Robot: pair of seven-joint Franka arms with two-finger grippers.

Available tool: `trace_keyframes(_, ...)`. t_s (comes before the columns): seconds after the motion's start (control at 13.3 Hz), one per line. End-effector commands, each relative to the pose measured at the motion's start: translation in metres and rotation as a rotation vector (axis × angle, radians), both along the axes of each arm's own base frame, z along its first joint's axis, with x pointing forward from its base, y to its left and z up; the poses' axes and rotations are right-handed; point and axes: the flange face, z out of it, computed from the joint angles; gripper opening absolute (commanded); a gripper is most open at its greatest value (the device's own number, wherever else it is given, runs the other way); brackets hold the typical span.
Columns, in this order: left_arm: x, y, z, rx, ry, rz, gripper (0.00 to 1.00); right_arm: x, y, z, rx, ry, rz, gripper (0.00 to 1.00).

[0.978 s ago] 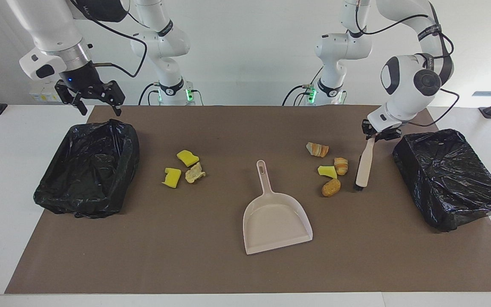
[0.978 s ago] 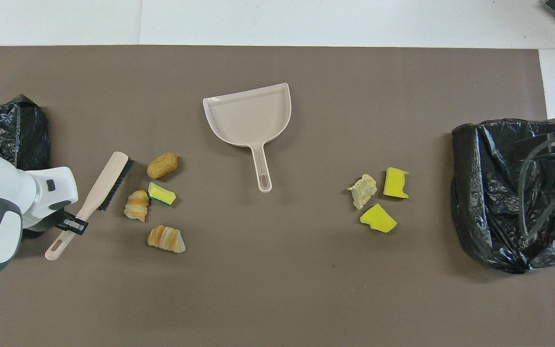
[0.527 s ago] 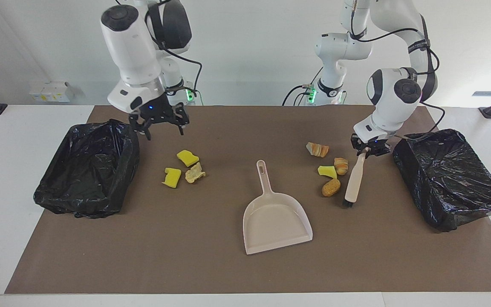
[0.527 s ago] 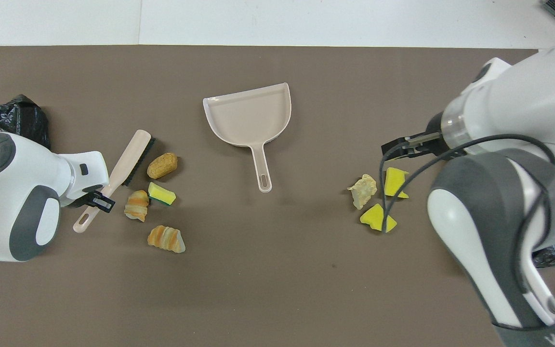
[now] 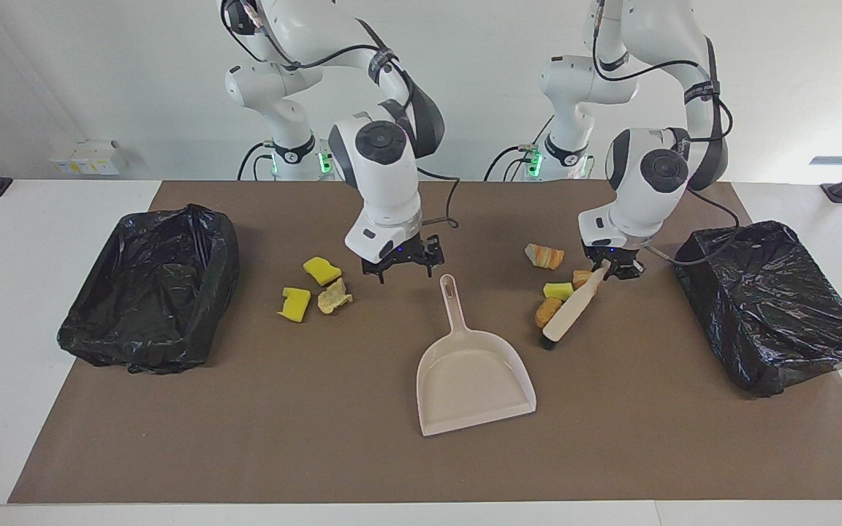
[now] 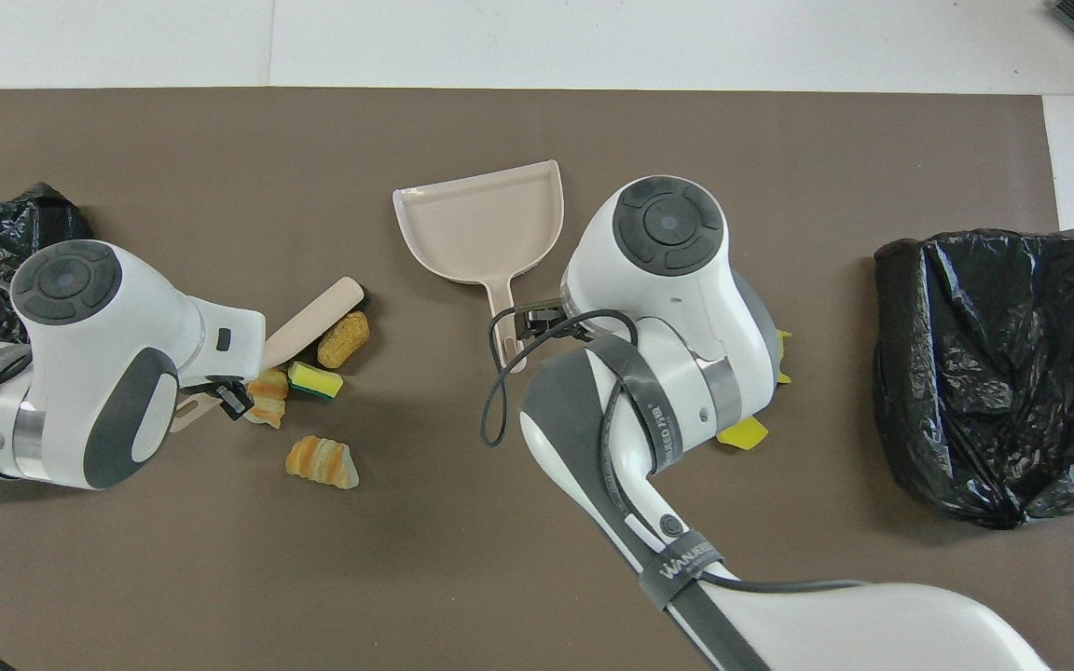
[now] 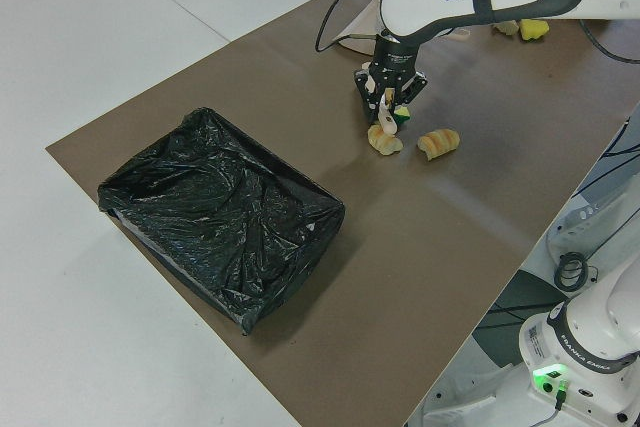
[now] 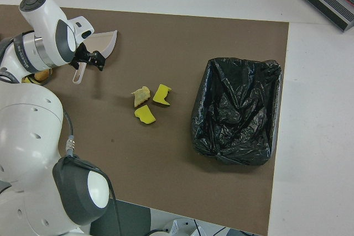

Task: Sweep and dump trash in bin
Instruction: 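Grasp the dustpan handle with the right gripper while the left gripper sweeps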

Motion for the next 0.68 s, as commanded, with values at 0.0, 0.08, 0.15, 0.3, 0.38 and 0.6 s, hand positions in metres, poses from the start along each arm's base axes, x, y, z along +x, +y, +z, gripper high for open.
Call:
trace_keyframes(0.0, -0.013, -0.004, 0.009, 0.041, 0.089, -0.134, 0.00, 0.002, 0.040, -0.035, 0.017, -0.019, -0.011, 1.00)
trace_keyframes(0.08, -0.018, -0.010, 0.010, 0.042, 0.107, -0.165, 0.00, -0.002, 0.050, -0.043, 0.014, -0.028, 0.009, 1.00)
trace_keyframes(0.15, -0.021, -0.013, 0.010, 0.047, 0.123, -0.173, 0.00, 0.000, 0.053, -0.043, 0.027, -0.059, 0.022, 1.00)
trace_keyframes(0.3, -0.030, -0.023, 0.014, 0.086, 0.152, -0.219, 0.00, 0.002, 0.052, -0.042, 0.040, -0.089, 0.118, 1.00)
trace_keyframes(0.38, -0.032, -0.023, 0.014, 0.091, 0.162, -0.220, 0.00, 0.004, 0.050, -0.042, 0.038, -0.093, 0.143, 1.00)
trace_keyframes(0.6, -0.014, -0.010, 0.040, 0.078, 0.109, -0.179, 0.00, 0.009, 0.047, -0.044, 0.057, -0.143, 0.221, 0.95)
